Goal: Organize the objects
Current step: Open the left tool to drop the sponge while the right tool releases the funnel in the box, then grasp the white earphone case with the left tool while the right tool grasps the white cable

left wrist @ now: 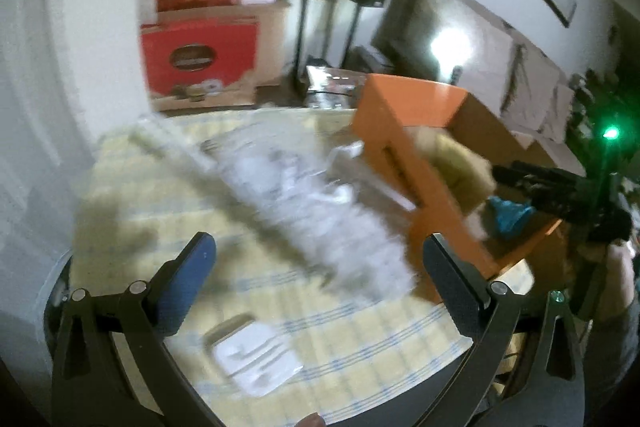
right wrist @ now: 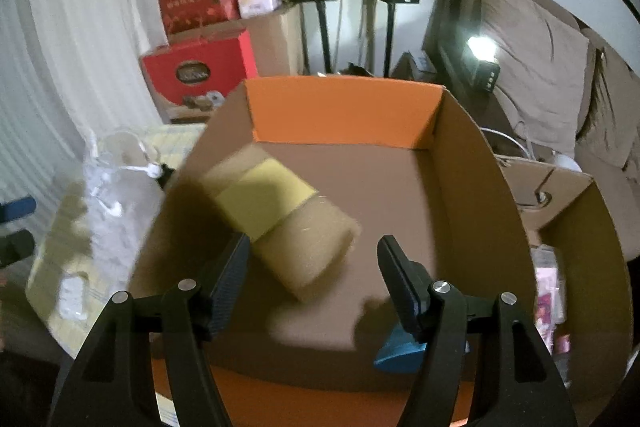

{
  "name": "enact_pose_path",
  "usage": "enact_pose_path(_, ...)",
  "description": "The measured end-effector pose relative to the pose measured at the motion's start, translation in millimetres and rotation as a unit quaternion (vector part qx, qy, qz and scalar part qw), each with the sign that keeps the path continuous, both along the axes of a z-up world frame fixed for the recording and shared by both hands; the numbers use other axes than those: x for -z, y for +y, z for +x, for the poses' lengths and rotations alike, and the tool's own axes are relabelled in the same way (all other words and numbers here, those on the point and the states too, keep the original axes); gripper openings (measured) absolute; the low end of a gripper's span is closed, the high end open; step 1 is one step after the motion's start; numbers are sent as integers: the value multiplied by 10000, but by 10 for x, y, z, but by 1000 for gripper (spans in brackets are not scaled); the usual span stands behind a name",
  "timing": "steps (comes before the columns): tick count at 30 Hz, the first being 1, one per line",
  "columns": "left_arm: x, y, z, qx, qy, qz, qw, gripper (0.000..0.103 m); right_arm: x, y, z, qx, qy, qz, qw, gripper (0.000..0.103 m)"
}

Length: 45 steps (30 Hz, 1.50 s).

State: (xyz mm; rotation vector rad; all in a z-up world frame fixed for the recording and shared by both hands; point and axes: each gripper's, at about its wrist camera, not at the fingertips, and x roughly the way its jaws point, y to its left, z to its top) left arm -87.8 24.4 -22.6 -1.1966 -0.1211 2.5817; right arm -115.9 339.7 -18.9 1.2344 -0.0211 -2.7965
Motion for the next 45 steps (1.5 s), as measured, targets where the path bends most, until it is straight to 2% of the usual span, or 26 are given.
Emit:
enact_pose_path(7, 205, -485, 129, -340, -209, -35, 9992, 103, -112, -270, 114, -189, 266, -356, 9988, 67)
enact_pose_path(14, 423, -689, 322, -330, -383, 70, 9987, 103, -231, -681, 218, -626, 382, -544, 9958, 67)
enact_pose_path(17, 536, -671, 403, -278, -414, -49, 9987, 103, -253, -894, 282, -838, 407, -619, 9937, 67)
enact_pose_path(24, 735, -578, 428, -272, -568, -6, 9980, 103, -244, -1252, 320, -1119, 399, -690, 9905, 67)
enact_pose_path(30, 897, -458, 398, -248, -595, -81, 9979, 103, -280, -1398, 189, -1161, 379, -566, 9909, 67)
enact_pose_path(39, 1051, -208, 347, -318, -569, -450, 9969, 102, -272, -1715, -155, -1309, 332, -363, 9902, 67)
enact_pose_path(45, 1078, -195, 352, -397, -399, -644, 9963, 88, -183, -1905, -418, -1317, 241, -245, 9907, 67)
